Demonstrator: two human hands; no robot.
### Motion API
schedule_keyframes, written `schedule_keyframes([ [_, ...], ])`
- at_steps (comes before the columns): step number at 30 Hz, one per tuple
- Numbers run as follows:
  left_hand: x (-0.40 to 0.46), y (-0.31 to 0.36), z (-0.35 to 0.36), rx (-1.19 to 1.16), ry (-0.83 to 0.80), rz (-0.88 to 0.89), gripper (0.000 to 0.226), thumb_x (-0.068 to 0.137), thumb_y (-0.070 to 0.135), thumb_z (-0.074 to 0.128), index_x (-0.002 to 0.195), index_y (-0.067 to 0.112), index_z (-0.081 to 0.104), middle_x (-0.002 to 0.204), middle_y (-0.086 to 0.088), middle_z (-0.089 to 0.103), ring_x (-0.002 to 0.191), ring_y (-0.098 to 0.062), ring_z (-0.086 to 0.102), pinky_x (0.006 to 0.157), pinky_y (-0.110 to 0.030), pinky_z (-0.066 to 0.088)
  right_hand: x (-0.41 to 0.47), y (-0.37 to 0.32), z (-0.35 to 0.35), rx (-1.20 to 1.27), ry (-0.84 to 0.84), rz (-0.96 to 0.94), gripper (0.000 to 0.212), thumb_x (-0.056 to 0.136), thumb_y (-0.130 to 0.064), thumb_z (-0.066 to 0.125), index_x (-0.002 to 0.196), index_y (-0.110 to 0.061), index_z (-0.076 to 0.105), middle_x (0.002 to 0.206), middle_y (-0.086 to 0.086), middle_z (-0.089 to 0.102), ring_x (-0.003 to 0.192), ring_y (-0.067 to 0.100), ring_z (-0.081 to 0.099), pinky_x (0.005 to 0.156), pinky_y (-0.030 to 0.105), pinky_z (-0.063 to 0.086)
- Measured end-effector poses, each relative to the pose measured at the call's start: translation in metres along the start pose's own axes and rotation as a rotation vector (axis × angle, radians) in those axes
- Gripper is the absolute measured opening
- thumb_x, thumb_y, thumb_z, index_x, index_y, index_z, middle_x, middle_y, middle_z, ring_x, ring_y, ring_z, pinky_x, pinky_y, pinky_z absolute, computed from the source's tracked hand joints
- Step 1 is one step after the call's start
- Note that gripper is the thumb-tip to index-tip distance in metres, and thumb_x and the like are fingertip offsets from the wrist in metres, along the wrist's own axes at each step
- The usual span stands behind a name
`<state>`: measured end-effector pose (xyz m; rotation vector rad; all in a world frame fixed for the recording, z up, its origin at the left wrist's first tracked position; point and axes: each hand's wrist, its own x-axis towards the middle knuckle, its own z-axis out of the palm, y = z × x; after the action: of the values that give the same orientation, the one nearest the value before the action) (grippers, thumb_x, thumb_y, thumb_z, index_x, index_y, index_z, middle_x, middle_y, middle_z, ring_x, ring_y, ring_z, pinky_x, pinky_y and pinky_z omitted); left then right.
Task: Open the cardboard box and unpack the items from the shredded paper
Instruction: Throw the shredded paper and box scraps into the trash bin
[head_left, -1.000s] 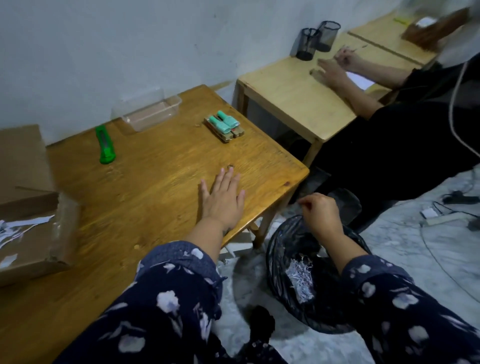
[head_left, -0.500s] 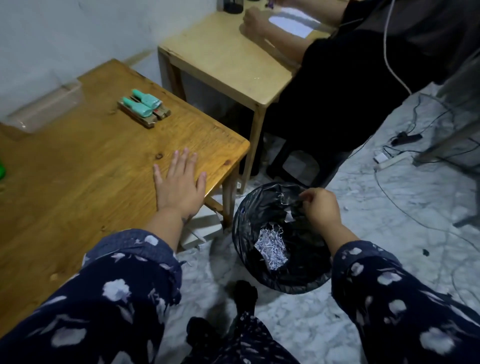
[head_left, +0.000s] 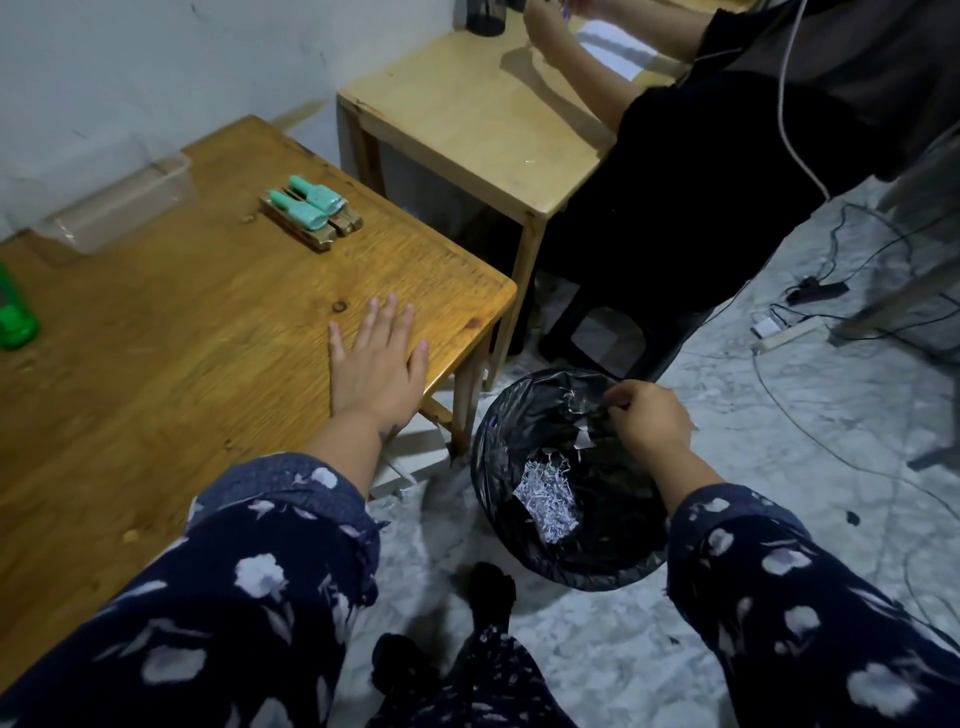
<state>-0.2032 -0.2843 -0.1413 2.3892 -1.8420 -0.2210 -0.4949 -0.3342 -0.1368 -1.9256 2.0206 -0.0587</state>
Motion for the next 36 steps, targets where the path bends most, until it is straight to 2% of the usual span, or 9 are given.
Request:
schedule_keyframes([
  [7,0.004,-0.001,-0.011,-0.011,-0.149,0.016,0.059,0.100,0.048,0.016,0.153,0.025,0.005,0.162,0.004,-0.007,0.148,-0.016,-0.010,0.116,-0.054,-0.007,-0.003,-0.026,0.000,0.026,-0.036,-0.087,0.024,0.090,-0.016,0.053,0.105,-0.023,0.071,0.110,0.005,0.071,0.102,0.030,0.063,0.088,0.044,0.050],
  [12,-0.003,-0.015,-0.048,-0.215,-0.202,-0.033,0.052,0.098,0.032,0.043,0.148,0.025,0.030,0.158,0.003,0.023,0.148,-0.015,0.009,0.119,-0.050,0.004,0.000,-0.098,-0.018,-0.018,0.027,-0.305,0.026,0.091,-0.019,0.049,0.104,-0.026,0.070,0.110,0.001,0.069,0.102,0.026,0.062,0.085,0.040,0.051],
  [15,-0.013,-0.039,-0.083,-0.291,-0.118,-0.145,0.044,0.097,0.027,0.045,0.141,0.025,0.040,0.152,0.000,0.036,0.145,-0.017,0.022,0.116,-0.041,0.018,0.010,-0.159,-0.036,-0.004,-0.006,-0.458,0.025,0.091,-0.019,0.050,0.105,-0.026,0.069,0.113,0.002,0.067,0.103,0.025,0.061,0.084,0.039,0.052],
  [18,-0.031,-0.072,-0.113,-0.273,-0.047,-0.287,0.041,0.098,0.027,0.044,0.139,0.027,0.043,0.148,-0.002,0.041,0.138,-0.020,0.035,0.112,-0.040,0.025,0.004,-0.224,-0.044,0.008,-0.051,-0.621,0.024,0.092,-0.018,0.051,0.108,-0.027,0.067,0.113,0.001,0.066,0.097,0.021,0.062,0.072,0.034,0.053],
  [22,-0.079,-0.115,-0.144,-0.261,0.071,-0.485,0.040,0.099,0.027,0.040,0.139,0.026,0.043,0.149,-0.001,0.040,0.144,-0.017,0.025,0.113,-0.040,0.021,-0.032,-0.300,-0.039,0.026,-0.136,-0.872,0.025,0.093,-0.016,0.050,0.110,-0.024,0.066,0.114,0.004,0.066,0.097,0.021,0.063,0.075,0.034,0.053],
  [26,-0.145,-0.154,-0.163,-0.278,0.171,-0.667,0.039,0.097,0.024,0.045,0.136,0.025,0.047,0.144,-0.002,0.045,0.139,-0.020,0.034,0.113,-0.039,0.028,-0.083,-0.358,-0.025,-0.007,-0.239,-1.106,0.028,0.093,-0.013,0.047,0.111,-0.021,0.066,0.111,0.005,0.068,0.090,0.021,0.064,0.072,0.031,0.050],
  [29,-0.195,-0.183,-0.172,-0.300,0.248,-0.809,0.038,0.095,0.024,0.048,0.132,0.025,0.051,0.139,0.000,0.050,0.127,-0.022,0.046,0.107,-0.038,0.037,-0.125,-0.392,-0.008,-0.016,-0.317,-1.202,0.029,0.092,-0.013,0.046,0.112,-0.021,0.065,0.109,0.004,0.068,0.082,0.019,0.063,0.072,0.032,0.052],
  [33,-0.242,-0.221,-0.179,-0.303,0.330,-0.958,0.038,0.094,0.022,0.050,0.131,0.025,0.052,0.140,-0.002,0.049,0.133,-0.022,0.040,0.108,-0.037,0.034,-0.168,-0.427,0.015,-0.012,-0.371,-1.250,0.028,0.090,-0.020,0.051,0.115,-0.022,0.063,0.114,0.007,0.066,0.099,0.025,0.063,0.082,0.038,0.054],
  [36,-0.263,-0.250,-0.177,-0.323,0.356,-1.020,0.040,0.094,0.023,0.051,0.134,0.025,0.049,0.143,-0.001,0.045,0.133,-0.023,0.039,0.106,-0.039,0.034,-0.189,-0.447,0.031,-0.003,-0.427,-1.228,0.037,0.090,-0.019,0.052,0.126,-0.017,0.055,0.112,0.010,0.066,0.101,0.027,0.062,0.084,0.036,0.051],
])
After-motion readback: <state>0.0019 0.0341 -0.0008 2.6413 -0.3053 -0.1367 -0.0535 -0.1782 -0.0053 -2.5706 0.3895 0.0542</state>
